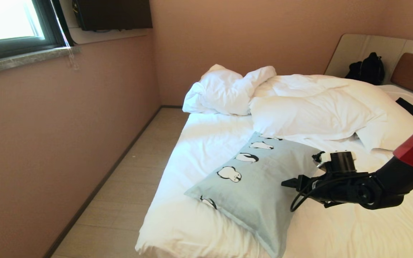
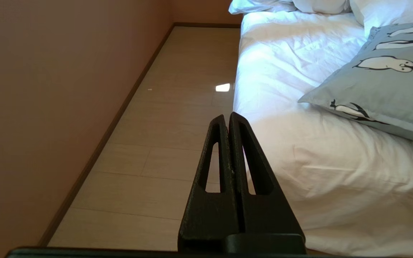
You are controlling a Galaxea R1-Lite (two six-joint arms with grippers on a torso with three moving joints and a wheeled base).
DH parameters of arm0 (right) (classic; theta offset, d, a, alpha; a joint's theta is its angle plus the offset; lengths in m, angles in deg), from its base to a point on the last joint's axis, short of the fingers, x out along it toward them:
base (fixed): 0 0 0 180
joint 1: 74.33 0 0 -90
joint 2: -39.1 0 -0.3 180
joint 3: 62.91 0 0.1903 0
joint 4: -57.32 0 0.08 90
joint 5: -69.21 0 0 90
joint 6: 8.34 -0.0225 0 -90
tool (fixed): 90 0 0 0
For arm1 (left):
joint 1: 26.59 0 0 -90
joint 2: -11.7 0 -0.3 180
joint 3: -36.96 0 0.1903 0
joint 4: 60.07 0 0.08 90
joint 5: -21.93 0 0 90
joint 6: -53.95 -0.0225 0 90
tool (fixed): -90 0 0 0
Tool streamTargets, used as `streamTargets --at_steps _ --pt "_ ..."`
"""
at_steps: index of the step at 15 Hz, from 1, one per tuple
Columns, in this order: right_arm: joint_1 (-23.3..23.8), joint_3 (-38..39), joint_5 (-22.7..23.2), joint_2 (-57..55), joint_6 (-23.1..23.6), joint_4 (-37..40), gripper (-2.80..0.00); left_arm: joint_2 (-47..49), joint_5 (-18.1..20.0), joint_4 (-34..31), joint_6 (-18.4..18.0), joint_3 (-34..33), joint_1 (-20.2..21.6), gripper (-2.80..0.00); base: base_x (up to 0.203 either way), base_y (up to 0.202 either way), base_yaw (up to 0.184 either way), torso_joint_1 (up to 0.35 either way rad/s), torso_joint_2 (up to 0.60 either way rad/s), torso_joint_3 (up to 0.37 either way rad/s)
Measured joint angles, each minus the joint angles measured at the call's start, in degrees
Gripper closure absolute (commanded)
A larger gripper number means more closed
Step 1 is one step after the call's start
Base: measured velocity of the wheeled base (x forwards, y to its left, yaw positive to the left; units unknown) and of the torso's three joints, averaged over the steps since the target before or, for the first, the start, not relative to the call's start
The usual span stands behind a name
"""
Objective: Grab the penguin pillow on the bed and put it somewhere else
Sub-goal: Pick up the pillow
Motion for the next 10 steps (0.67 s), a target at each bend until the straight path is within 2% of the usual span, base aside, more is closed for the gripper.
streamTargets --at_steps 10 --pt "-2.43 -7.60 -3.33 -7.39 -0.06 0.28 -2.80 0.00 0.01 0.00 -0.01 0.00 -0.02 0.00 0.000 0.000 0.000 0.000 0.00 0.000"
